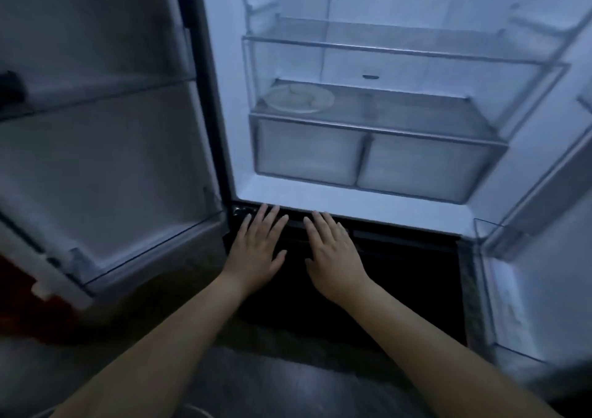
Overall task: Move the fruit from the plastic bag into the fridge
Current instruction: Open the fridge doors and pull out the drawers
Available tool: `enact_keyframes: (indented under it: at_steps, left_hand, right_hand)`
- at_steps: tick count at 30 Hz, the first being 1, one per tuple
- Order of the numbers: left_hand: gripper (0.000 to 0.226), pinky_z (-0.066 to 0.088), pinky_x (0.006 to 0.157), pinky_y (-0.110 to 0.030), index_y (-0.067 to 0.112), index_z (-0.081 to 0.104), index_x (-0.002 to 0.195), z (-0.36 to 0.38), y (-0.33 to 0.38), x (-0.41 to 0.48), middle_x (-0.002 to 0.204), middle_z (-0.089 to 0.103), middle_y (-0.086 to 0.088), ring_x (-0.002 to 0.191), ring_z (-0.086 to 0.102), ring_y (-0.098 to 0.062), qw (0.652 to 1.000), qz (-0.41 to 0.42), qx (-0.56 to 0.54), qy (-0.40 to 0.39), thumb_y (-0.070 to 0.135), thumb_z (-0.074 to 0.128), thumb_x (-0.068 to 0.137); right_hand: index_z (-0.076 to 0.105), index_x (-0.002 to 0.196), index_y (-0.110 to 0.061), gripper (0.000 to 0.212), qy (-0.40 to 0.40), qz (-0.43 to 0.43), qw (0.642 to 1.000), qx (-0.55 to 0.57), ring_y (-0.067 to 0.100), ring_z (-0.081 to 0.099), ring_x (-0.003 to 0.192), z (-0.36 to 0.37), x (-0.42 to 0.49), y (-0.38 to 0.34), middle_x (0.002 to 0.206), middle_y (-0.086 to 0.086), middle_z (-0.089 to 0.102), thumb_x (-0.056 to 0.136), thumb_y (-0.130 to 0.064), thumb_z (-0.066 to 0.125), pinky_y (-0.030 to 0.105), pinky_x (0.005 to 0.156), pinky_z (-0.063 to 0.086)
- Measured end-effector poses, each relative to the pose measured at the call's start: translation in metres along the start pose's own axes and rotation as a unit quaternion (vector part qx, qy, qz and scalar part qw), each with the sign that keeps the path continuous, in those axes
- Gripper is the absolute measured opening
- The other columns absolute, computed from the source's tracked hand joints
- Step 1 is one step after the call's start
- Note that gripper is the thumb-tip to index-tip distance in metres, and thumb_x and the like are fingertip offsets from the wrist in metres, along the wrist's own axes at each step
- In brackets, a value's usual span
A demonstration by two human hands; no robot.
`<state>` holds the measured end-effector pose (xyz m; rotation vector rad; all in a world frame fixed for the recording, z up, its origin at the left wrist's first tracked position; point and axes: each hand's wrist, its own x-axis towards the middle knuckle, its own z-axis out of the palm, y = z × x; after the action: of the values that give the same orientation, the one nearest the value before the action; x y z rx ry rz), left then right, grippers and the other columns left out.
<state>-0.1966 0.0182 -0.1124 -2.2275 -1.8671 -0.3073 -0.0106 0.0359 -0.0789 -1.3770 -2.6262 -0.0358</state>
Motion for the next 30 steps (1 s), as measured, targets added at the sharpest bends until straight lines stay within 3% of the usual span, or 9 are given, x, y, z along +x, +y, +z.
enact_keyframes:
  at_steps: [5,9,13,16,21,27,30]
  left_hand:
    - [0.067,0.026,0.111,-0.046,0.014,0.036,0.142,0.003,0.09,0.053,0.15,0.035,-0.01,0.14,0.026,-0.028,0.993,0.111,-0.042,-0.005,0.045,0.04,0.083]
    - [0.068,0.03,0.11,-0.045,0.018,0.035,0.143,0.006,0.158,0.074,0.149,0.037,-0.006,0.139,0.03,-0.025,0.98,0.189,-0.053,-0.036,0.047,0.04,0.082]
    - [0.07,0.028,0.11,-0.045,0.021,0.033,0.145,0.011,0.219,0.085,0.151,0.034,-0.003,0.14,0.029,-0.024,0.961,0.263,-0.053,-0.06,0.048,0.039,0.081]
    - [0.07,0.024,0.112,-0.043,0.021,0.028,0.147,0.017,0.25,0.09,0.153,0.029,-0.002,0.141,0.025,-0.023,0.949,0.302,-0.051,-0.071,0.046,0.04,0.083]
    - [0.072,-0.004,0.115,-0.036,0.025,0.005,0.15,0.032,0.283,0.09,0.156,-0.004,0.005,0.143,-0.009,-0.018,0.931,0.352,-0.061,-0.077,0.04,0.045,0.093]
    - [0.071,-0.002,0.119,-0.035,0.025,-0.006,0.15,0.04,0.306,0.092,0.151,-0.019,0.01,0.143,-0.017,-0.014,0.925,0.359,-0.048,-0.116,0.04,0.038,0.096]
    - [0.071,-0.002,0.119,-0.035,0.026,-0.005,0.15,0.042,0.314,0.093,0.151,-0.019,0.009,0.143,-0.016,-0.014,0.921,0.365,-0.046,-0.128,0.039,0.039,0.096]
  right_hand:
    - [0.038,0.141,-0.004,0.077,0.017,0.12,0.992,-0.035,0.034,0.031,0.139,-0.018,-0.055,0.073,0.148,0.019,0.035,0.076,-0.033,0.067,0.047,0.111,0.026]
    - [0.008,0.15,-0.007,0.075,0.009,0.192,0.981,-0.039,0.029,-0.003,0.146,-0.027,-0.102,0.112,0.159,0.014,0.001,0.092,-0.035,0.047,0.041,0.117,0.001]
    - [-0.001,0.15,-0.008,0.073,0.008,0.256,0.966,-0.033,0.027,-0.012,0.145,-0.03,-0.148,0.14,0.158,0.012,-0.01,0.096,-0.035,0.041,0.04,0.116,-0.005]
    - [-0.002,0.15,-0.008,0.073,-0.002,0.286,0.958,-0.031,0.027,-0.011,0.145,-0.029,-0.172,0.151,0.158,0.012,-0.009,0.096,-0.034,0.04,0.04,0.116,-0.004]
    - [-0.002,0.15,-0.007,0.074,-0.011,0.31,0.951,-0.019,0.028,-0.008,0.146,-0.019,-0.198,0.165,0.159,0.012,-0.007,0.096,-0.034,0.041,0.04,0.116,-0.005]
    - [0.002,0.15,-0.007,0.071,0.001,0.3,0.954,-0.002,0.026,-0.003,0.146,-0.012,-0.215,0.178,0.159,0.01,-0.001,0.096,-0.031,0.041,0.035,0.114,-0.007]
    - [0.026,0.147,-0.005,0.07,0.024,0.31,0.95,-0.011,0.03,0.021,0.143,-0.007,-0.22,0.187,0.154,0.014,0.025,0.089,-0.032,0.055,0.04,0.115,0.012]
